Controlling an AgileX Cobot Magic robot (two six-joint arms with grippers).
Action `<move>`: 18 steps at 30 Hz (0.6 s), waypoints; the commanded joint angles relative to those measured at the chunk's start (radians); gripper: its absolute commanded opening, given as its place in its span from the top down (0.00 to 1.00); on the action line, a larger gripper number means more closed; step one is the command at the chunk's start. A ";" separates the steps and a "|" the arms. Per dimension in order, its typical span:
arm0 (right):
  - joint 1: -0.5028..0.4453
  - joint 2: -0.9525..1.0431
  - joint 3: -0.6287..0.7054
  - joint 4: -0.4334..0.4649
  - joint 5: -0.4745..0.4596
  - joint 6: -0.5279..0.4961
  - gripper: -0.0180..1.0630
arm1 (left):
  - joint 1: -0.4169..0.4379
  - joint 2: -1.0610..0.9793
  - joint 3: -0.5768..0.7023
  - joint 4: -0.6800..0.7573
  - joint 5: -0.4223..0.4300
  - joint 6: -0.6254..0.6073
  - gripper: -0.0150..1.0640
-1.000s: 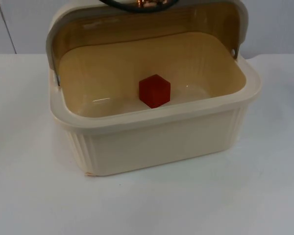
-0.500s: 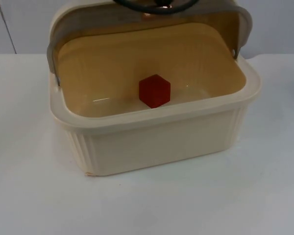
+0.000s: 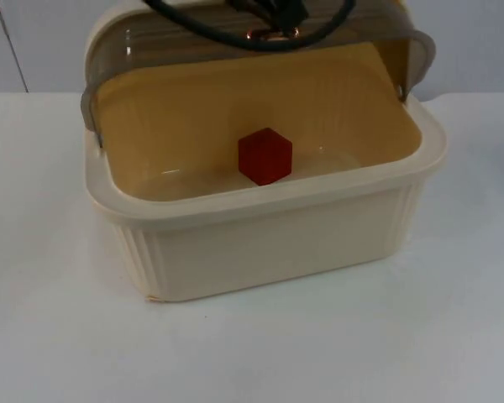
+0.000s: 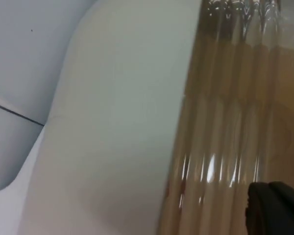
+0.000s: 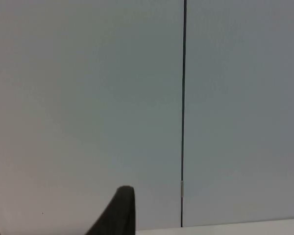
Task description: Open the box lid with the left hand, place the block into the box with the right hand, then close the box lid with the left hand.
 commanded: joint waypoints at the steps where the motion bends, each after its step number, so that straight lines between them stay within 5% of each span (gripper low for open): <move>1: 0.011 -0.005 -0.010 -0.004 -0.018 0.000 0.07 | -0.016 -0.017 0.062 0.006 -0.020 -0.009 0.99; 13: 0.031 -0.020 -0.010 -0.004 -0.021 0.000 0.07 | -0.125 -0.053 0.220 0.008 -0.181 -0.009 0.99; 18: 0.031 -0.051 -0.010 -0.004 -0.021 0.000 0.07 | -0.160 -0.053 0.318 0.140 -0.247 -0.005 0.99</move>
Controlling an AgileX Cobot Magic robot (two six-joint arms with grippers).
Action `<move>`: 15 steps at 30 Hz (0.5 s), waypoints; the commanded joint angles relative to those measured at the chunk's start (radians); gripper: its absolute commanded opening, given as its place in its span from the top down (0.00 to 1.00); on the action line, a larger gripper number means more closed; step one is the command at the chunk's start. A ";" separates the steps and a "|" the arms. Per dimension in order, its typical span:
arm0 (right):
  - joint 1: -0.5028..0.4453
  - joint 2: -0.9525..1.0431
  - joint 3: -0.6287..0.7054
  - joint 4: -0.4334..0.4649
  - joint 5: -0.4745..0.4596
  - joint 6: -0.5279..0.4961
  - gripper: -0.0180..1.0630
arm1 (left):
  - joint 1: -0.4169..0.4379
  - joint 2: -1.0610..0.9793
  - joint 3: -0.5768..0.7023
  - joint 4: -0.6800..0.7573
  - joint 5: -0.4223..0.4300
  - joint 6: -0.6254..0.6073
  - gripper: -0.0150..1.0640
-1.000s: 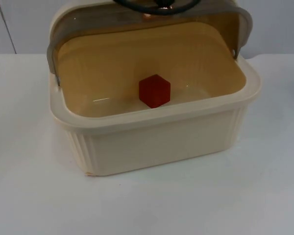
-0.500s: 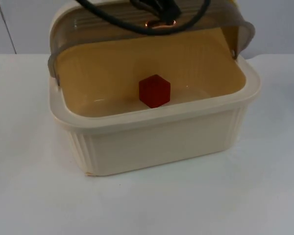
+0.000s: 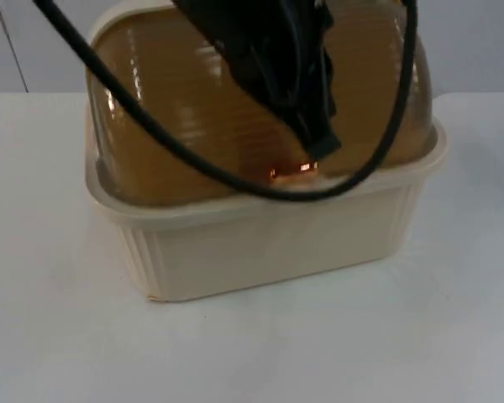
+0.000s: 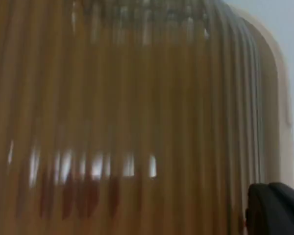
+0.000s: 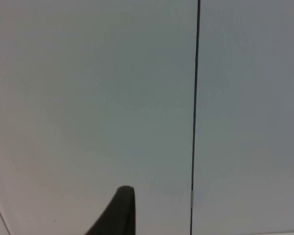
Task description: Open the box lid with the left hand, place the block into the box with the right hand, then close the box lid with the left hand.
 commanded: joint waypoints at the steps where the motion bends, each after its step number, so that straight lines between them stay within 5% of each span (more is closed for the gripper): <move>1: 0.005 -0.023 -0.010 -0.004 -0.015 0.000 0.07 | -0.010 -0.003 0.038 0.067 -0.037 -0.003 0.99; 6: 0.005 -0.034 -0.010 -0.004 -0.011 0.000 0.07 | -0.041 -0.003 0.098 0.216 -0.045 0.038 0.99; 15: 0.005 -0.036 -0.010 -0.002 -0.005 0.000 0.07 | -0.086 -0.032 0.117 0.179 -0.015 0.124 0.99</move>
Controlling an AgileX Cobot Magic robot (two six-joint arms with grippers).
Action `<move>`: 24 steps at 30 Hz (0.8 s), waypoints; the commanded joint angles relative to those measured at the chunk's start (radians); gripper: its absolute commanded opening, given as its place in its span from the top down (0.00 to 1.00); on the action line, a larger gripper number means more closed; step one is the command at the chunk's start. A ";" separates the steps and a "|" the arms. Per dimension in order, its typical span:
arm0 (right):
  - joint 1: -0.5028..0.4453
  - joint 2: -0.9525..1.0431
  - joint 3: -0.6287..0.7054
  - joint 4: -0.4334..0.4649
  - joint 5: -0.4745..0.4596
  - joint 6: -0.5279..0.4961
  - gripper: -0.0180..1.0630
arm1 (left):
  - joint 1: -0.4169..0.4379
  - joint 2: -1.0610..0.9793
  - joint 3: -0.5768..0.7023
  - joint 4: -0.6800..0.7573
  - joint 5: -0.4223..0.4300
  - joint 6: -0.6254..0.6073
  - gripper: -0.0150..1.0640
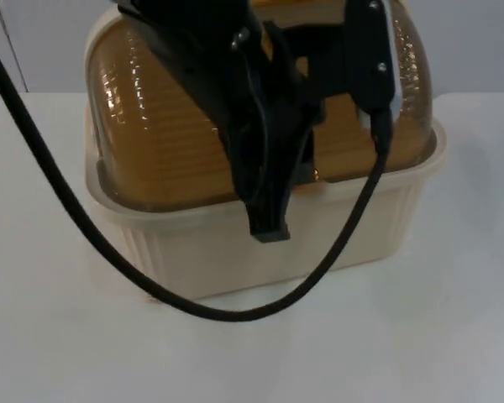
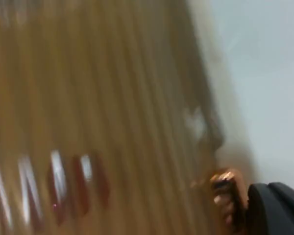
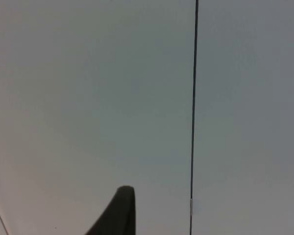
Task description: Open the box lid with the left hand, place the block into the box with the right hand, then close the box lid with the left hand.
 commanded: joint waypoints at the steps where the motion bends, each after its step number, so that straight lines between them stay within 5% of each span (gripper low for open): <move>1: 0.005 -0.008 -0.010 -0.002 -0.005 0.000 0.07 | -0.019 -0.035 0.003 -0.032 0.009 0.029 0.99; 11: 0.005 -0.008 -0.010 -0.002 -0.010 0.007 0.07 | -0.082 -0.215 0.003 -0.039 -0.064 0.021 0.99; 24: 0.005 -0.008 -0.010 -0.002 -0.003 0.007 0.07 | -0.028 -0.463 0.003 -0.003 -0.301 -0.274 0.99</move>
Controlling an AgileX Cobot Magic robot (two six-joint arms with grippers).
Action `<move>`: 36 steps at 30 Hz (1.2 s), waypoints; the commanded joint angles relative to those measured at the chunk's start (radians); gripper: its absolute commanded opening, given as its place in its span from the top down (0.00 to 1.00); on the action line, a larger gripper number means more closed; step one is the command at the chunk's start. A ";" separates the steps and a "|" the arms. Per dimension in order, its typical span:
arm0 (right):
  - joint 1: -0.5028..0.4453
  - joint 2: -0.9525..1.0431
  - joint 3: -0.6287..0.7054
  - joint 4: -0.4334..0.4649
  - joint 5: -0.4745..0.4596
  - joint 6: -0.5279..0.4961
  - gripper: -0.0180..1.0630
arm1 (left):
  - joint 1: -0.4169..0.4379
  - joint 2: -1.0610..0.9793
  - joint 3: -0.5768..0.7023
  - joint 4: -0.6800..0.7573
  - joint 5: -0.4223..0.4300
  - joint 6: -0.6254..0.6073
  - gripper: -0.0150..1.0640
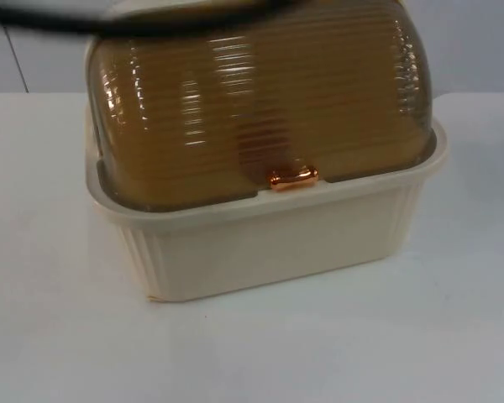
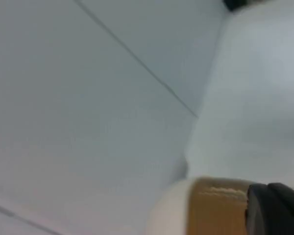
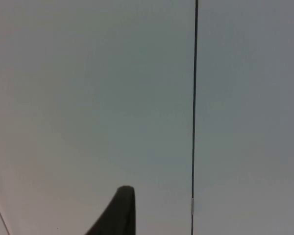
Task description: Open the box lid with the left hand, place the block into the box with the right hand, then close the box lid with the left hand.
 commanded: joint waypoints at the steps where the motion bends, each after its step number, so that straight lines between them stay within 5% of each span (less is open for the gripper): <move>1: 0.005 -0.008 -0.010 -0.002 -0.003 0.000 0.07 | 0.045 -0.034 0.001 0.005 -0.066 -0.085 0.99; 12: 0.005 -0.008 -0.010 -0.002 -0.001 0.000 0.07 | 0.452 -0.135 0.001 -0.139 -0.181 -0.426 0.99; 20: 0.005 -0.008 -0.010 -0.002 -0.003 0.008 0.07 | 0.739 -0.133 0.001 -0.189 -0.030 -0.443 0.99; 26: 0.005 -0.008 -0.010 0.000 -0.003 0.008 0.07 | 0.810 -0.114 0.001 -0.204 0.126 -0.446 0.99; 36: 0.005 -0.008 -0.010 0.002 -0.005 0.018 0.07 | 0.810 -0.093 0.001 -0.124 0.225 -0.446 0.99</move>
